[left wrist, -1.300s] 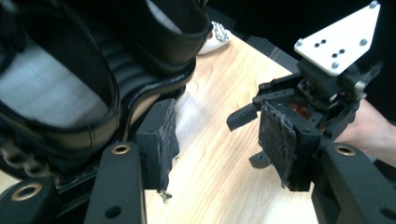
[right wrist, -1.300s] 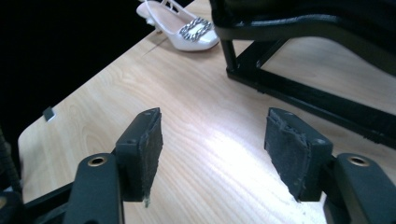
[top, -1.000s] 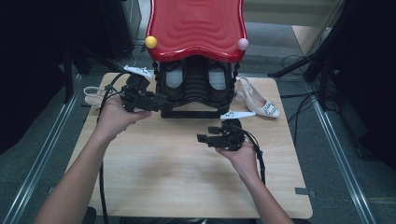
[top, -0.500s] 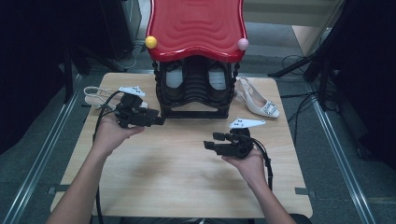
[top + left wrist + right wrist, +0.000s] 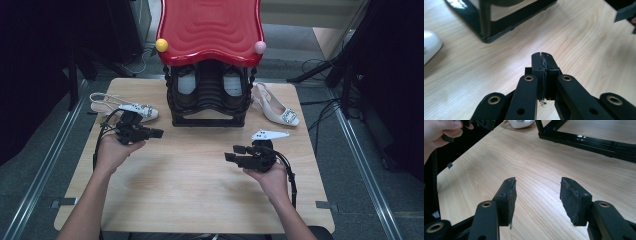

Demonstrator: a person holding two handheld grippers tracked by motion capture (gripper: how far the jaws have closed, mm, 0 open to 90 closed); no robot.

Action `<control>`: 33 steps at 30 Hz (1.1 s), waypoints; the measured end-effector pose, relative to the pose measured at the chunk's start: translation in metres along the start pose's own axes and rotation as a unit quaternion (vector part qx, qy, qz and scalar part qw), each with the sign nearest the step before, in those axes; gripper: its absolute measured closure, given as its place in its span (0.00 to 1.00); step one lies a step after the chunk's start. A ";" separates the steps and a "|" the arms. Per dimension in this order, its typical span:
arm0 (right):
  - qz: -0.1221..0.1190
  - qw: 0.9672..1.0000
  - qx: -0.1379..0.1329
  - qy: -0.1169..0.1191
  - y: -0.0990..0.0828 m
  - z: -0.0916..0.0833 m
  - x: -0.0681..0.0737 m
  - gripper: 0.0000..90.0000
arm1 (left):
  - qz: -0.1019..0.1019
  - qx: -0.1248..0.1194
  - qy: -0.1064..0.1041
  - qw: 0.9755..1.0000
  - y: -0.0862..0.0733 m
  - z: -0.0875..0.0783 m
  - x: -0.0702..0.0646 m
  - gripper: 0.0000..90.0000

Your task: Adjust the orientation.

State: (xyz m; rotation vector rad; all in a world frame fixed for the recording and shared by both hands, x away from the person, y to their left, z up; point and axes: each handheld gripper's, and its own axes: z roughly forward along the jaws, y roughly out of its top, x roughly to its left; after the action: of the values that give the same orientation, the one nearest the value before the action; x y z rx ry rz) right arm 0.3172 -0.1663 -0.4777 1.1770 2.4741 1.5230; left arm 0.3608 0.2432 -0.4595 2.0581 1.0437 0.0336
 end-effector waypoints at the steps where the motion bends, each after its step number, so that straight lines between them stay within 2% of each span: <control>1: -0.001 1.000 0.001 -0.002 0.000 0.000 0.000 0.53 | 0.000 -0.002 -0.001 1.000 -0.001 0.001 0.002 1.00; 10: -0.015 1.000 0.019 -0.020 -0.004 0.005 0.000 0.50 | -0.017 -0.004 0.010 1.000 -0.006 0.007 0.031 1.00; 12: -0.017 0.999 0.019 -0.020 -0.004 0.006 0.001 0.50 | -0.018 -0.005 0.014 1.000 -0.006 0.009 0.037 1.00; 14: -0.019 1.000 0.013 -0.022 -0.004 0.007 0.003 0.50 | -0.027 -0.013 0.010 1.000 -0.007 0.011 0.045 1.00; 16: -0.016 1.000 0.010 -0.017 -0.005 0.008 0.003 0.50 | -0.030 -0.006 0.022 0.999 -0.007 0.012 0.053 1.00; 20: -0.013 1.000 0.020 -0.017 -0.007 0.010 0.004 0.49 | -0.034 -0.005 0.033 0.999 -0.006 0.011 0.066 1.00; 22: -0.012 0.999 0.022 -0.019 -0.008 0.009 0.003 0.49 | -0.039 -0.014 0.041 0.998 -0.006 0.011 0.072 1.00; 23: -0.011 1.000 0.022 -0.020 -0.009 0.009 0.002 0.49 | -0.047 -0.015 0.037 0.998 -0.007 0.011 0.077 1.00; 25: -0.006 1.000 0.021 -0.023 -0.011 0.008 0.002 0.49 | -0.049 -0.006 0.051 0.997 -0.008 0.012 0.084 1.00; 28: -0.007 1.000 0.014 -0.027 -0.013 0.006 0.003 0.49 | -0.057 -0.010 0.056 0.997 -0.008 0.011 0.092 1.00; 31: -0.003 0.999 0.013 -0.033 -0.015 0.004 0.004 0.49 | -0.053 -0.006 0.068 0.996 -0.006 0.013 0.098 1.00; 33: -0.002 0.999 0.016 -0.035 -0.017 0.003 0.003 0.49 | -0.060 -0.013 0.065 0.996 -0.007 0.015 0.102 1.00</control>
State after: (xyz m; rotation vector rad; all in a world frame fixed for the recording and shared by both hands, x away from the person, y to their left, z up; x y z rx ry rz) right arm 0.3058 -0.1663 -0.4916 1.2069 2.4645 1.4202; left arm 0.4290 0.3055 -0.5061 1.9878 1.2389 0.1191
